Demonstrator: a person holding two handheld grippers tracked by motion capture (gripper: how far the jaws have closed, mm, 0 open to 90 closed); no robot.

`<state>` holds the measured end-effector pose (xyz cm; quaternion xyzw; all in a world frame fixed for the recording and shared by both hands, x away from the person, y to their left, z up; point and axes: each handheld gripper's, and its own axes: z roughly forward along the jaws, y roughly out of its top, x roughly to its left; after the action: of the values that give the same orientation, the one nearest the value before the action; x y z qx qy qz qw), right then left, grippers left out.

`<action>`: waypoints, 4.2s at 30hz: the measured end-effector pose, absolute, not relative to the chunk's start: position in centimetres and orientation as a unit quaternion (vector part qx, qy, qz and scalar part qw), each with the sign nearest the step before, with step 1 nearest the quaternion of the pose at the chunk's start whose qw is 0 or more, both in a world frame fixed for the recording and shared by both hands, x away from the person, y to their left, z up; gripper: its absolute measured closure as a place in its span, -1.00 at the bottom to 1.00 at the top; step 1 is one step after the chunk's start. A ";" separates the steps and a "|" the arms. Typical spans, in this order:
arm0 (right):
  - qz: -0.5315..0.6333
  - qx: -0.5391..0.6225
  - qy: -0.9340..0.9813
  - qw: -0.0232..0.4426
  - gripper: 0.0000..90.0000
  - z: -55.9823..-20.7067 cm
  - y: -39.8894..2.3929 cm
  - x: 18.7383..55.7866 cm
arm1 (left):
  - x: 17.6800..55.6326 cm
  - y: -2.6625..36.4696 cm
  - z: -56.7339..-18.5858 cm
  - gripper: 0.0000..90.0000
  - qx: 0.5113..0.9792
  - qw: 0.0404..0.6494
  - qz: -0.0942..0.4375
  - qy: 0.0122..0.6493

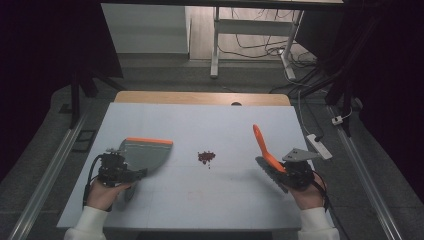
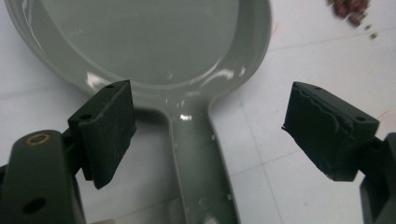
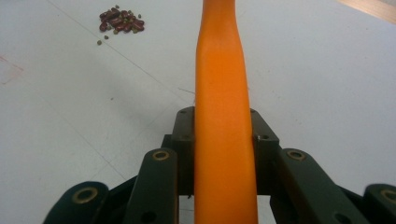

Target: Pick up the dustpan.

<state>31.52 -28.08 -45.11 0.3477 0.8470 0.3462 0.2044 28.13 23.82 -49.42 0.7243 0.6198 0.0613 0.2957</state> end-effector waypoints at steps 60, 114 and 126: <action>0.348 0.352 0.846 0.199 0.55 -45.5 -28.1 31.7 | 28.9 24.6 -52.0 0.38 0.703 0.318 0.026 0.635; 0.366 0.368 0.831 0.201 0.56 -45.2 -26.7 33.5 | 30.2 24.8 -50.6 0.38 0.771 0.424 0.043 0.473; 0.383 0.361 0.828 0.194 0.56 -44.5 -24.5 35.4 | 30.2 24.2 -50.6 0.38 0.788 0.414 0.029 0.455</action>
<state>35.42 -24.54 -44.46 0.3606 0.8279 0.3834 0.1936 30.18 24.17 -50.60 0.7878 0.4553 0.0291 0.4139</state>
